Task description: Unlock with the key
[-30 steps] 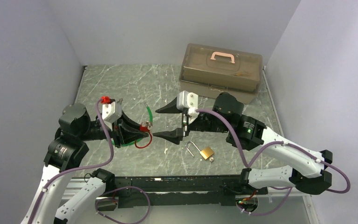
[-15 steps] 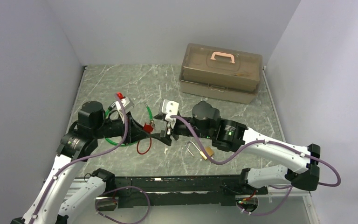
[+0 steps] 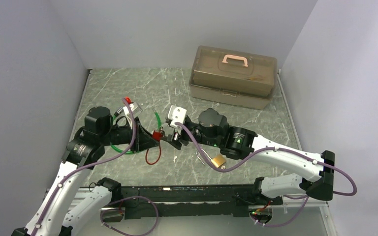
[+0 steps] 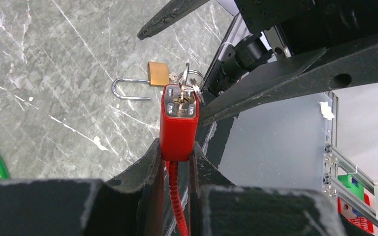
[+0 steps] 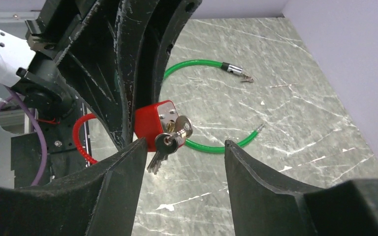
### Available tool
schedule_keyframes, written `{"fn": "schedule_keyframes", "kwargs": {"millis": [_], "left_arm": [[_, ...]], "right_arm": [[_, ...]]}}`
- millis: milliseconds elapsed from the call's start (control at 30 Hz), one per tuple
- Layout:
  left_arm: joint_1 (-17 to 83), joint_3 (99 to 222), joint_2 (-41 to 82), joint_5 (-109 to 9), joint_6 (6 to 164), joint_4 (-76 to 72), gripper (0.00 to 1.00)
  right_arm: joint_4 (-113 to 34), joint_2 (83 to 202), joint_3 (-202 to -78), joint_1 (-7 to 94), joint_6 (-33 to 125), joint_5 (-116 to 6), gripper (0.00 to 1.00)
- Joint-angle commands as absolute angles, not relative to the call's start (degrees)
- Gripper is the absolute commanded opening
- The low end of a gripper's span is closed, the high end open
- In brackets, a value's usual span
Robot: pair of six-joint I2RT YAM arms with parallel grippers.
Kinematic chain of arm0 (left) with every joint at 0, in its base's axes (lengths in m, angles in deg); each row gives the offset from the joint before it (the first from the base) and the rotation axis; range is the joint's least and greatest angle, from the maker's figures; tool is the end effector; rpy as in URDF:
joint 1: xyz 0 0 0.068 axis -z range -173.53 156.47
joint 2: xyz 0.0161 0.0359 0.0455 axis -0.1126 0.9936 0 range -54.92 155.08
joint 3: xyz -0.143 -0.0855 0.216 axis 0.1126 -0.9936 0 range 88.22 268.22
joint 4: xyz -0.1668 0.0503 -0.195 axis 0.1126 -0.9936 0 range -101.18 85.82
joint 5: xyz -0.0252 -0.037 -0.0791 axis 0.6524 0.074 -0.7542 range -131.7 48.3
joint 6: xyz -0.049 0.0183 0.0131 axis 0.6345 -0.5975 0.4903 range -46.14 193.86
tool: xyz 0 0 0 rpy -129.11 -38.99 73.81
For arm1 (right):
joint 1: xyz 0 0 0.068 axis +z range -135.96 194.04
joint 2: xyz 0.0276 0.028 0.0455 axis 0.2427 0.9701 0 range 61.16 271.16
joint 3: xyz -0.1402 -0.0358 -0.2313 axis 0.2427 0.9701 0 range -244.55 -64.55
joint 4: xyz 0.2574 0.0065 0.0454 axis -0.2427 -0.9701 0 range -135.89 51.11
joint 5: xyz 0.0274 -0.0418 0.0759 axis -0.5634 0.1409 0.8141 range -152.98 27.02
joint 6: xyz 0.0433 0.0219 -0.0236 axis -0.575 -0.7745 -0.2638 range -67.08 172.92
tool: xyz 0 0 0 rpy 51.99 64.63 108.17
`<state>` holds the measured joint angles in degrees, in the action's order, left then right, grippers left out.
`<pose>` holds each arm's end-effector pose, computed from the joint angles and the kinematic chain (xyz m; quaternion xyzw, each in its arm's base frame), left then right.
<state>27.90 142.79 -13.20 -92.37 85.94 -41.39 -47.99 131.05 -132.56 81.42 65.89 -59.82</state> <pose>0.1170 -0.0757 0.3623 0.2931 0.7381 -0.4856 0.3654 0.1073 0.2625 0.3924 -0.5109 0.5780 0.3096 0.5560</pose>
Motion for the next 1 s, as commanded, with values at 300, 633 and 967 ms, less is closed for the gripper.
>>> {"fn": "schedule_keyframes", "kwargs": {"millis": [300,633,967], "left_arm": [[27.08,142.67,-15.38,-97.47,88.31,-38.15,0.0],[27.1,141.04,-15.15,-100.03,88.49,-37.28,0.0],[27.14,140.86,-13.41,-107.43,84.53,-36.83,0.01]], "right_arm": [[-40.38,123.78,-129.5,72.06,57.88,-75.04,0.49],[-41.22,119.7,-124.12,69.22,52.13,-44.27,0.65],[-17.31,122.42,-115.17,66.43,35.73,-17.42,0.64]]}}
